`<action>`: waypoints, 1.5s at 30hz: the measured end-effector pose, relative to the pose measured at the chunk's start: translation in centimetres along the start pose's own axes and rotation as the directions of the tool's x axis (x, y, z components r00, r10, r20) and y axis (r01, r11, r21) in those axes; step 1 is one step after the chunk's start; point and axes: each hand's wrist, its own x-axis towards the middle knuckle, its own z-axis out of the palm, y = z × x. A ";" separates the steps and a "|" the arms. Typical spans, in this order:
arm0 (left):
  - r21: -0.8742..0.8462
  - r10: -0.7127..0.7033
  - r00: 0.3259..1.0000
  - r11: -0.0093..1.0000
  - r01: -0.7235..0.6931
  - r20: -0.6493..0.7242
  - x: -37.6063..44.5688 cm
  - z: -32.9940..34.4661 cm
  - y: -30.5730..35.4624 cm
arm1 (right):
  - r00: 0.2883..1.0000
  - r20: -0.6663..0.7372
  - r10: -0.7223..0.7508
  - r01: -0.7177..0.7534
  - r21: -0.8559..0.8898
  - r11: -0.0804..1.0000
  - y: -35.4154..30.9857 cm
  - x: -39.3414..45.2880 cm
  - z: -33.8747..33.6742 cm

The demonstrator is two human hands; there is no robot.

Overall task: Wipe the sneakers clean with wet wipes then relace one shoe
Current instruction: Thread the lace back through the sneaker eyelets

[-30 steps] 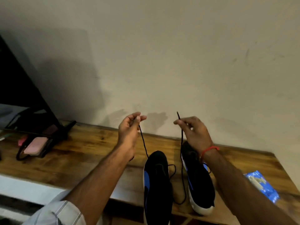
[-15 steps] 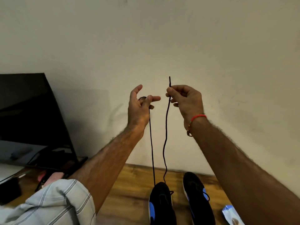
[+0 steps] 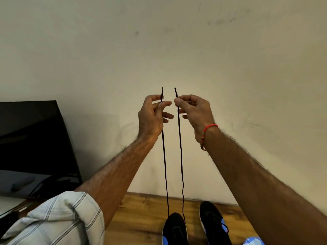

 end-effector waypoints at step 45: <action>0.927 -0.758 0.612 0.359 0.105 0.224 -23.4 -4.0 -30.5 | 0.753 0.479 0.452 -0.080 -0.615 0.784 35.2 -15.5 -8.3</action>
